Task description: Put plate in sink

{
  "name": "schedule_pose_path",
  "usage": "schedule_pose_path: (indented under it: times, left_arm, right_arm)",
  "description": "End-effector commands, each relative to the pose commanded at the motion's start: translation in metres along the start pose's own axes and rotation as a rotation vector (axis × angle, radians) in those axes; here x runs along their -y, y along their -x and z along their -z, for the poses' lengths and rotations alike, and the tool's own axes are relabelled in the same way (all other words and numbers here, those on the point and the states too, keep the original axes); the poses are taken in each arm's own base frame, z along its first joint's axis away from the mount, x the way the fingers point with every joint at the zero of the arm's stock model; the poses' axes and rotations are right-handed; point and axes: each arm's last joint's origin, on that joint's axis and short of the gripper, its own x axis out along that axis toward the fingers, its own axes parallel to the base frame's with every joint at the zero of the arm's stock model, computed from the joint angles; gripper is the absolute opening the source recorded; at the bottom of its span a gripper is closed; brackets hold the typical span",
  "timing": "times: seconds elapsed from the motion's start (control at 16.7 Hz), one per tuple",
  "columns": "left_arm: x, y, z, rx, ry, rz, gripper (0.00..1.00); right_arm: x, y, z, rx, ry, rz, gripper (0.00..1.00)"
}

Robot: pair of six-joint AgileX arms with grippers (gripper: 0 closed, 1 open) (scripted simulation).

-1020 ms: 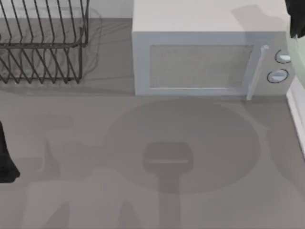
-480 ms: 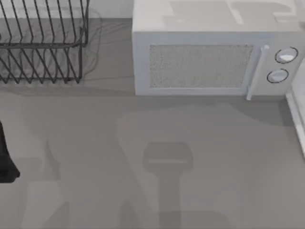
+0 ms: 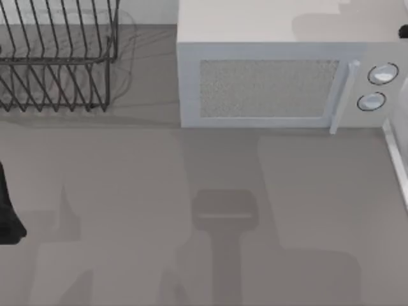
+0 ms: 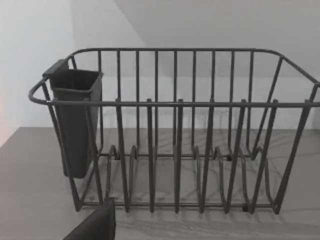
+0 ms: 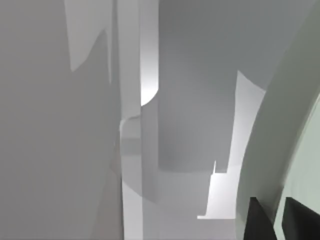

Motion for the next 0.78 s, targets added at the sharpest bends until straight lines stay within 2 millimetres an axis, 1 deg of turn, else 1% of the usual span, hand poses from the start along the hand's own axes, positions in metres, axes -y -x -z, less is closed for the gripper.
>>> schedule_pose_path:
  times: [0.12,0.78]
  left_arm:
    - [0.0,0.0,0.0,0.0,0.0,0.0,1.0]
    - [0.0,0.0,0.0,0.0,0.0,0.0,1.0]
  right_arm:
    - [0.0,0.0,0.0,0.0,0.0,0.0,0.0]
    - [0.0,0.0,0.0,0.0,0.0,0.0,0.83]
